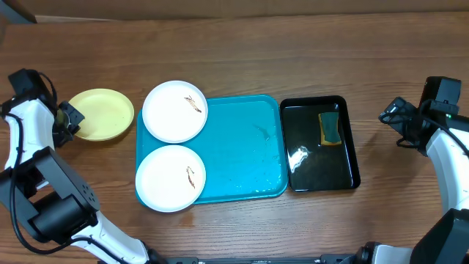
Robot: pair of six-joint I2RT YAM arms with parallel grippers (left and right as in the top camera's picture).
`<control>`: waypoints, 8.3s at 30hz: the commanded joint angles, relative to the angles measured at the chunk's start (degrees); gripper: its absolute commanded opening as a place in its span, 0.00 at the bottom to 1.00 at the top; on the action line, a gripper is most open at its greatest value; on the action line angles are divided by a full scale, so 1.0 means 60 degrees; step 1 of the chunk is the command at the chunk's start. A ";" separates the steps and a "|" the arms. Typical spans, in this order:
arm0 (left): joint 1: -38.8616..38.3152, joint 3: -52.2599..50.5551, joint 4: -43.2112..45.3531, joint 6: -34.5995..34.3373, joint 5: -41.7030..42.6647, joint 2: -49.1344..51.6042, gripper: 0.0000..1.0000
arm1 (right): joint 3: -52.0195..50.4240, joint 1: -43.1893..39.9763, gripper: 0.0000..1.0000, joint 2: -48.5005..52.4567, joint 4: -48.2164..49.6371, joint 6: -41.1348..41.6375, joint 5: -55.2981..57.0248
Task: Clean dirty plates on tray and stack at the side
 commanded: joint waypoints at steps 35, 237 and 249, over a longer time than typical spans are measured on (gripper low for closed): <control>-0.3927 0.0222 -0.1104 0.0240 0.1315 0.0022 0.68 | -0.0044 -0.0047 1.00 -0.0211 0.0062 0.0018 -0.0127; -0.8397 -0.2532 0.0801 -0.0980 0.0929 0.0025 0.04 | -0.1479 0.4761 0.11 0.2167 0.2065 -0.1902 -0.0259; -0.8397 -0.2532 0.0827 -0.0980 0.0929 0.0025 0.04 | 0.0426 0.4758 0.67 0.2098 0.0331 -0.1905 -0.0259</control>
